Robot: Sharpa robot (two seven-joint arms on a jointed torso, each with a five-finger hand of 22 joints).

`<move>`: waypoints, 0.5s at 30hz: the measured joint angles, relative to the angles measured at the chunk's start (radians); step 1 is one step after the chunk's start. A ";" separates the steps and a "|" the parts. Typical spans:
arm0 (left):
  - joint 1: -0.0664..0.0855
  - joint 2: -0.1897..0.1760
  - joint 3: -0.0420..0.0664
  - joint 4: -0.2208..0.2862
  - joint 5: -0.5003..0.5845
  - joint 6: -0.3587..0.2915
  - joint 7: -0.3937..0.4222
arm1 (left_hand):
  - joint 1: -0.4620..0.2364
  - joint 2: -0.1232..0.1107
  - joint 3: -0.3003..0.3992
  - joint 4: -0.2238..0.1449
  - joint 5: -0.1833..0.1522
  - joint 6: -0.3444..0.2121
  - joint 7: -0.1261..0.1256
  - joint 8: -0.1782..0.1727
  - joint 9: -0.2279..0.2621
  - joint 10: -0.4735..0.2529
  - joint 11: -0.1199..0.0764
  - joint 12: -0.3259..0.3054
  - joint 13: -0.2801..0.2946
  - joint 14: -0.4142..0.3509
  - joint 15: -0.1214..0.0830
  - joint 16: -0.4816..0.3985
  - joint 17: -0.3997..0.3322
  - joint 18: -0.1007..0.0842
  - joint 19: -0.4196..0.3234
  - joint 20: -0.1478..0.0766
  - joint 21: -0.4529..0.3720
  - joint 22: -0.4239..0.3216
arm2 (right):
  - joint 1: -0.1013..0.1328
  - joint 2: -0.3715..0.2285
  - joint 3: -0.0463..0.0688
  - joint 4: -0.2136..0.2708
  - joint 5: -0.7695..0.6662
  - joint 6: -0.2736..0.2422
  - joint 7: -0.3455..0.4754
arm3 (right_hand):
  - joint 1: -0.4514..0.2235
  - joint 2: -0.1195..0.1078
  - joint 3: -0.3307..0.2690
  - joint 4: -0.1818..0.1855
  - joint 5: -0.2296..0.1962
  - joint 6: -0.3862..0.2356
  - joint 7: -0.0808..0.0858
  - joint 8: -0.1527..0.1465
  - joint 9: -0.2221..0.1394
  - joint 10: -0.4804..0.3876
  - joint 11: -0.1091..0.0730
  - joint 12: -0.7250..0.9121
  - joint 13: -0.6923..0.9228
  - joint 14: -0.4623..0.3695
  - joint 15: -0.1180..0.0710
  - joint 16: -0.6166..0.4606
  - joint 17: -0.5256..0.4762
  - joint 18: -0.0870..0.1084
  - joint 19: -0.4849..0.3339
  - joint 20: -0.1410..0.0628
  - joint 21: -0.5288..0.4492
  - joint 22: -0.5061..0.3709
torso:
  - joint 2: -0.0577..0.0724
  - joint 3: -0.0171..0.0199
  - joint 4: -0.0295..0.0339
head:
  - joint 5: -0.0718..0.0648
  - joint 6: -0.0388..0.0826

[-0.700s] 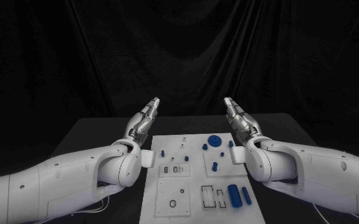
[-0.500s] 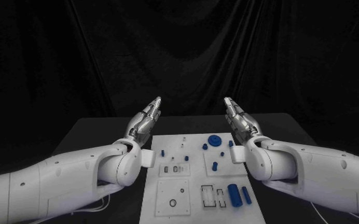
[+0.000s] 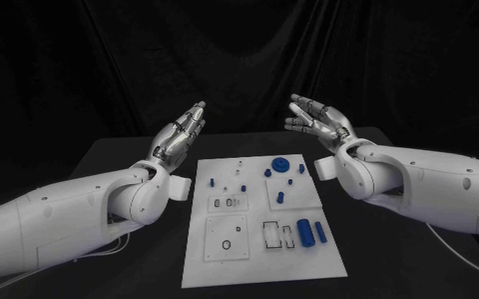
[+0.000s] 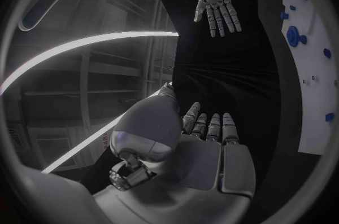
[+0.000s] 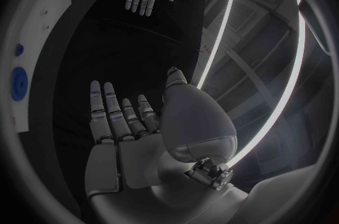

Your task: Assemble the parts on the task board

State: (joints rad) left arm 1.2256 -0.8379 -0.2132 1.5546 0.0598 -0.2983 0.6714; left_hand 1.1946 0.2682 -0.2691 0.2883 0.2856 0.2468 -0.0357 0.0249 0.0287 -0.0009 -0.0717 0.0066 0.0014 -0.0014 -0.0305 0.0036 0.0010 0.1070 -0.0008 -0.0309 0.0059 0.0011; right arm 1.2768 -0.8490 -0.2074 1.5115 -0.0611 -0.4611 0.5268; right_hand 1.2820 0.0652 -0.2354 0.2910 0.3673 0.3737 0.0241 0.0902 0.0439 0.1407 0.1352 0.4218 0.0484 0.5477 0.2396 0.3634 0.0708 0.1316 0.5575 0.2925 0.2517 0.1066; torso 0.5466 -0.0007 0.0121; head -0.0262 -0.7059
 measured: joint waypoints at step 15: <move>0.053 -0.061 0.001 0.081 -0.030 0.005 0.003 | 0.095 -0.007 0.016 0.003 0.081 0.016 0.016 0.000 0.001 0.001 0.015 0.000 0.000 0.000 0.000 0.000 0.000 0.000 0.000 0.012 0.000 0.000 | 0.197 -0.026 0.002 -0.013 -0.510 0.073 -0.319 | 0.177 0.017 -0.001 -0.039 0.035 0.272 0.038 0.067 0.022 0.386 0.012 0.144 0.015 0.499 -0.144 0.077 0.055 0.041 0.515 -0.092 0.073 -0.008 | 0.013 -0.0037 0.0004 | 0.008 -0.039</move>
State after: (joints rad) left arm 1.2781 -0.8988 -0.2126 1.6356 0.0300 -0.2933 0.6748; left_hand 1.2899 0.2615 -0.2531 0.2910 0.3670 0.2629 -0.0195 0.0249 0.0299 -0.0002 -0.0570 0.0066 0.0017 -0.0014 -0.0304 0.0036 0.0014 0.1073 -0.0004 -0.0191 0.0059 0.0013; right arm 1.4740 -0.8747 -0.2059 1.4988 -0.5708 -0.3884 0.2082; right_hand 1.4595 0.0821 -0.2360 0.2524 0.4019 0.6461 0.0620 0.1571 0.0659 0.5266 0.1474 0.5656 0.0636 1.0467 0.0952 0.4406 0.1259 0.1726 1.0722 0.2009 0.3245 0.0984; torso 0.5600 -0.0044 0.0125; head -0.0183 -0.7452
